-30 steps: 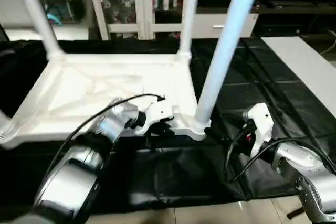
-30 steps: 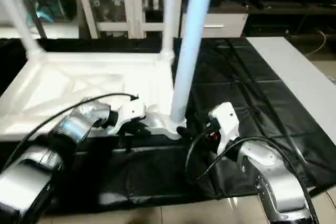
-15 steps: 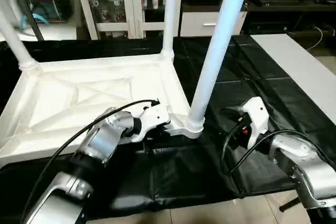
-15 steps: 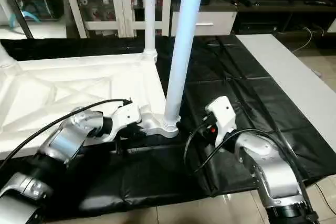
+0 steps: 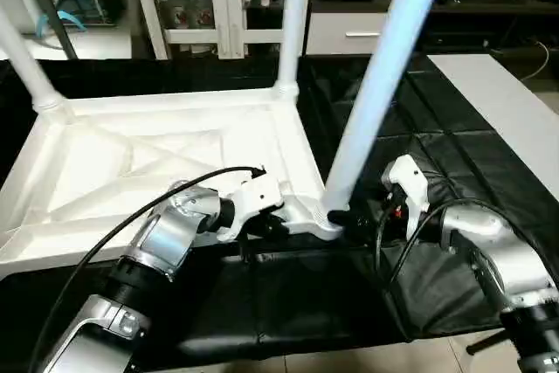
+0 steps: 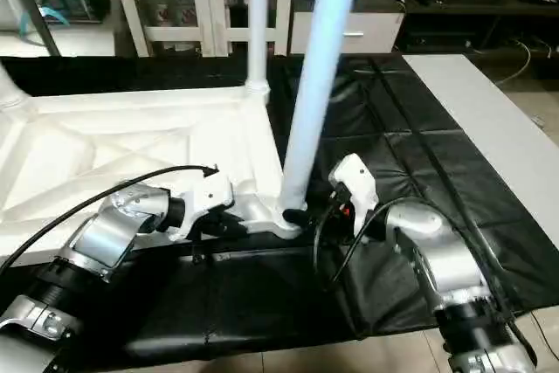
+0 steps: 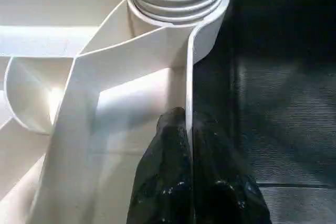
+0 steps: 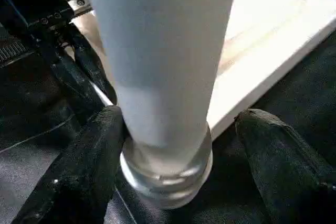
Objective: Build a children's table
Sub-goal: Rotate leg to tighten
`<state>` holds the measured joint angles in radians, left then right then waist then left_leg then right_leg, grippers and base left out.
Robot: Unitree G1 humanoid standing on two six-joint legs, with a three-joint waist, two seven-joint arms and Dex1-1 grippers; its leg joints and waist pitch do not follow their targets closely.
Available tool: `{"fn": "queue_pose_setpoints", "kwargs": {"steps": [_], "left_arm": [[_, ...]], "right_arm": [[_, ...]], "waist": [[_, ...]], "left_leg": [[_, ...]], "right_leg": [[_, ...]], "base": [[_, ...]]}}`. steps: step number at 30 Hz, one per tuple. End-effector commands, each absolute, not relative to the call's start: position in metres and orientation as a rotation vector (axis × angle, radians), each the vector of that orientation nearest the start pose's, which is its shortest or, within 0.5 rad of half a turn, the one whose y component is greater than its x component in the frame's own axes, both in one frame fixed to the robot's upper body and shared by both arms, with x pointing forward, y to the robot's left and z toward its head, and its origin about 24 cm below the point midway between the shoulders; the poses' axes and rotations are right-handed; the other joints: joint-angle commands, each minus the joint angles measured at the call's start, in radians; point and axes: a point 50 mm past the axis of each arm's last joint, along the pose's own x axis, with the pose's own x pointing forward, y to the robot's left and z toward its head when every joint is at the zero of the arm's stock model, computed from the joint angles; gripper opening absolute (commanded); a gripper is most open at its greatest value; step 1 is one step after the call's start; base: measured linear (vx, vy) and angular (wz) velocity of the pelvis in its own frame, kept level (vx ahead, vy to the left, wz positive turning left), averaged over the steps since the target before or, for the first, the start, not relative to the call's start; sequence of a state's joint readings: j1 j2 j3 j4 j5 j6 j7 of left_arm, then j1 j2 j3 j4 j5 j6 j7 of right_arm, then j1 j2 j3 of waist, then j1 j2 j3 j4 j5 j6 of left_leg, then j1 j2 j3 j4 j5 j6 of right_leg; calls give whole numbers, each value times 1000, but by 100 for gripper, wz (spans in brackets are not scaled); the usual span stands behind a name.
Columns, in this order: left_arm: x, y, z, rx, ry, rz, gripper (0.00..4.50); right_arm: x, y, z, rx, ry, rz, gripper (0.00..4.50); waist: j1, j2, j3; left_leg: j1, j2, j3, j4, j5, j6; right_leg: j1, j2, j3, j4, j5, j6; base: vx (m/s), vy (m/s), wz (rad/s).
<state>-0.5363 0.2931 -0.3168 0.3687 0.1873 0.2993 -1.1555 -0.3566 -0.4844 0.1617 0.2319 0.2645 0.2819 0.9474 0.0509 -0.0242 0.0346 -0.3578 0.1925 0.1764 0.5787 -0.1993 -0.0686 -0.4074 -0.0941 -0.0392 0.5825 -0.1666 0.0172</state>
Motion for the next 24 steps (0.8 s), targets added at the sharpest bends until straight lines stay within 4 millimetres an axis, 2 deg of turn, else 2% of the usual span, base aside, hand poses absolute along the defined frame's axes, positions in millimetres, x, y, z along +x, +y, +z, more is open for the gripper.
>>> {"fn": "queue_pose_setpoints", "kwargs": {"steps": [1, 10, 11, 12, 14, 15, 19, 24], "left_arm": [[293, 99, 34, 449, 589, -1374, 6], [295, 102, 33, 492, 632, -1392, 6], [296, 102, 33, 493, 632, -1398, 6], [296, 102, 34, 494, 633, -1403, 6], [295, 103, 34, 494, 638, -1418, 6], [295, 102, 35, 497, 638, -1424, 6], [296, 102, 35, 499, 639, -1426, 6], [297, 101, 35, 498, 636, -1427, 6]], "right_arm": [[296, -174, 67, -187, 318, 1024, 357], [299, -168, 64, -251, 337, 1129, 357], [300, -168, 64, -264, 337, 1129, 357], [300, -169, 63, -273, 337, 1131, 357], [302, -168, 63, -290, 337, 1135, 357], [304, -167, 62, -295, 335, 1137, 357], [306, -165, 60, -318, 346, 1148, 357], [307, -163, 56, -332, 352, 1168, 357]], "waist": [[6, -19, -52], [9, -23, -49], [11, -19, -50], [10, -22, -50], [9, -18, -50], [8, -21, -50], [9, -19, -51], [9, -20, -51]], "left_leg": [[2, 31, 3, -58, -119, 106], [1, 31, 1, -59, -174, 73], [2, 31, 0, -60, -177, 67], [1, 30, 1, -59, -183, 63], [2, 30, -1, -61, -187, 61], [0, 30, 0, -60, -193, 59], [1, 30, 0, -60, -180, 63], [0, 30, -1, -60, -193, 61]], "right_leg": [[48, -41, 25, -48, -164, -268], [46, -41, 27, -51, -227, -242], [45, -42, 27, -51, -233, -244], [44, -41, 27, -52, -233, -244], [45, -39, 26, -51, -233, -243], [45, -40, 26, -52, -237, -241], [46, -39, 26, -49, -214, -246], [46, -40, 26, -50, -227, -247]], "base": [[0, 0, 0], [0, 0, 0], [0, 0, 0], [0, 0, 0], [0, 0, 0], [0, 0, 0], [0, 0, 0], [0, 0, 0]]}}
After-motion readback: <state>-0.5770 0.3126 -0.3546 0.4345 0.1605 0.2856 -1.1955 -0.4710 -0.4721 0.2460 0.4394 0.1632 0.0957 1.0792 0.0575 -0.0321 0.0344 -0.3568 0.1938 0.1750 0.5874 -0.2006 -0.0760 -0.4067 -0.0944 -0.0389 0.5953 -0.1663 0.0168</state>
